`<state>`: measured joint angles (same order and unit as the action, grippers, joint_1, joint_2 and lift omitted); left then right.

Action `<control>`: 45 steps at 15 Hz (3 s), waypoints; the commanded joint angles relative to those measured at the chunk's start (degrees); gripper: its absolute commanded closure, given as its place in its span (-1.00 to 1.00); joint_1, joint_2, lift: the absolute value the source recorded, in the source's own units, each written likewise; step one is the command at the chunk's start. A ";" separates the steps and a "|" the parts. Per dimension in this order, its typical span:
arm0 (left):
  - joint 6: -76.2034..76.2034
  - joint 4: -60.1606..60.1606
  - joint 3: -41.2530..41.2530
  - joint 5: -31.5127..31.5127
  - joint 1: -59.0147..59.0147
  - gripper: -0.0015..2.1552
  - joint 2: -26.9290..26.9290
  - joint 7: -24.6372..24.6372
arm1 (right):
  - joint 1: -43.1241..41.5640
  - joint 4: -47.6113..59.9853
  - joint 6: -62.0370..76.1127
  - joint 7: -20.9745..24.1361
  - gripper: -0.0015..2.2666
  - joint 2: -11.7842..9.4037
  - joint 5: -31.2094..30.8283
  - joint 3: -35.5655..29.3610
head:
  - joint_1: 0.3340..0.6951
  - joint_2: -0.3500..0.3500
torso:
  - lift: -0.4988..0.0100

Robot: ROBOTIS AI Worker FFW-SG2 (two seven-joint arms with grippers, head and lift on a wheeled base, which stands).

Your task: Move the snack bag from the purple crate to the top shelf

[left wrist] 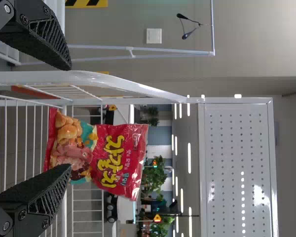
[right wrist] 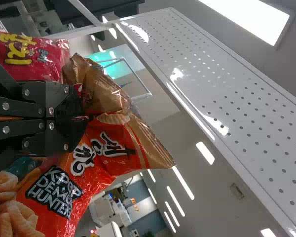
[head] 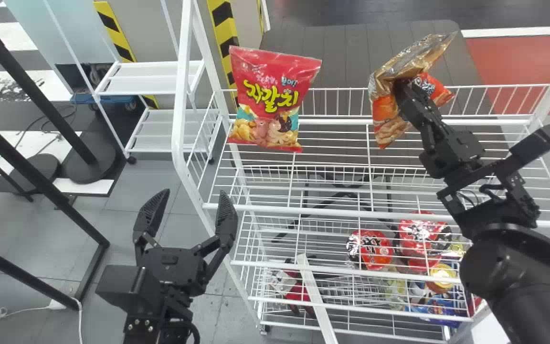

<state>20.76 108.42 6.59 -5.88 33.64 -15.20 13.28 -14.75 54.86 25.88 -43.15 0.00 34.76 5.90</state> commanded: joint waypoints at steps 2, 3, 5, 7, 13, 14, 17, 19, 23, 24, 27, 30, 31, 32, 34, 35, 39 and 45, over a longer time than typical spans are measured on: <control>0.37 -0.14 0.00 -0.09 -0.07 -0.88 -0.01 0.00 | -0.63 -1.68 1.23 1.05 0.68 0.05 -1.28 0.07 | 1.00 0.41 | 0.96; 0.37 -0.14 0.00 -0.09 -0.07 -0.88 -0.01 0.00 | -0.63 -2.12 1.23 1.49 0.51 0.05 -1.54 0.07 | 1.00 0.40 | 0.96; 0.37 -0.32 0.00 -0.09 -0.15 -0.88 -0.01 0.00 | -0.63 -2.47 1.41 1.66 -0.04 0.05 -1.98 0.07 | 1.00 0.40 | 0.96; 0.37 -0.32 0.00 -0.09 -0.15 -0.88 -0.01 0.00 | -0.28 -2.47 2.46 2.63 -0.77 0.05 -2.68 0.16 | 1.00 0.40 | 0.96; 0.37 -0.32 0.00 -0.09 -0.24 -0.88 -0.01 0.00 | 1.83 0.25 1.93 4.65 -0.98 0.05 -2.77 0.25 | 1.00 0.39 | 0.96; 0.37 -0.32 0.00 -0.09 -0.24 -0.88 0.08 0.00 | 2.62 1.92 1.23 4.92 -0.96 0.05 -2.77 0.25 | 1.00 0.39 | 0.96; 0.37 -0.41 0.26 -0.09 -0.51 -0.88 0.08 0.00 | 4.03 4.21 -0.35 5.62 -0.93 0.05 -2.77 0.07 | 1.00 0.40 | 0.96; 0.37 -0.49 0.35 -0.09 -0.59 -0.88 0.08 0.00 | 4.03 4.29 -0.35 5.62 -0.93 0.05 -2.77 -0.01 | 1.00 0.40 | 0.96; 0.37 -0.23 0.26 -0.09 -0.42 -0.88 -0.18 0.00 | 5.96 8.60 -3.69 6.41 -0.92 0.05 -2.86 -0.10 | 1.00 0.39 | 0.96; 0.37 -0.23 0.26 -0.09 -0.42 -0.88 -0.27 0.00 | 7.02 10.89 -6.33 7.55 -0.92 0.05 -3.04 -0.28 | 1.00 0.39 | 0.96; 0.37 -0.14 0.44 -0.09 -0.51 -0.88 -0.45 0.00 | 11.67 26.62 -21.80 17.40 -0.92 0.05 -3.56 0.43 | 1.00 0.40 | 0.96; 0.37 -0.14 0.62 -0.09 -0.59 -0.88 -0.71 0.00 | 15.28 40.42 -38.67 24.60 -0.90 0.05 -4.62 -0.81 | 1.00 0.46 | 0.96; 0.37 -0.14 0.70 -0.09 -0.68 -0.88 -0.71 0.00 | 15.45 43.85 -46.23 26.10 -0.90 0.05 -4.62 -1.24 | 1.00 0.46 | 0.96; 0.37 -0.14 0.70 -0.09 -0.68 -0.88 -0.71 0.00 | 15.54 46.39 -50.98 27.50 -0.90 0.05 -4.88 -1.60 | 1.00 0.50 | 0.96; 0.37 -0.14 0.70 -0.09 -0.68 -0.88 -0.89 0.00 | 15.54 49.03 -59.59 31.28 -0.89 0.05 -6.02 -1.86 | 1.00 0.53 | 0.96; 0.37 -0.14 0.70 -0.09 -0.68 -0.88 -0.98 0.08 | 15.28 50.00 -64.16 33.39 -0.88 0.05 -6.73 -2.04 | 1.00 0.54 | 0.96; 0.37 -0.14 0.70 -0.09 -0.68 -0.88 -0.98 0.08 | 14.22 52.72 -72.95 35.33 -0.87 0.05 -6.73 -5.29 | 1.00 0.54 | 0.96; 0.37 -0.23 0.70 -0.09 -0.68 -0.88 -0.80 0.17 | 10.71 57.82 -89.82 37.08 -0.87 -0.44 -6.46 -9.51 | 1.00 0.46 | 0.96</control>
<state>21.13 108.25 7.29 -5.98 32.96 -16.05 13.39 -2.37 112.08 -58.33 -6.15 -0.24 28.35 -2.41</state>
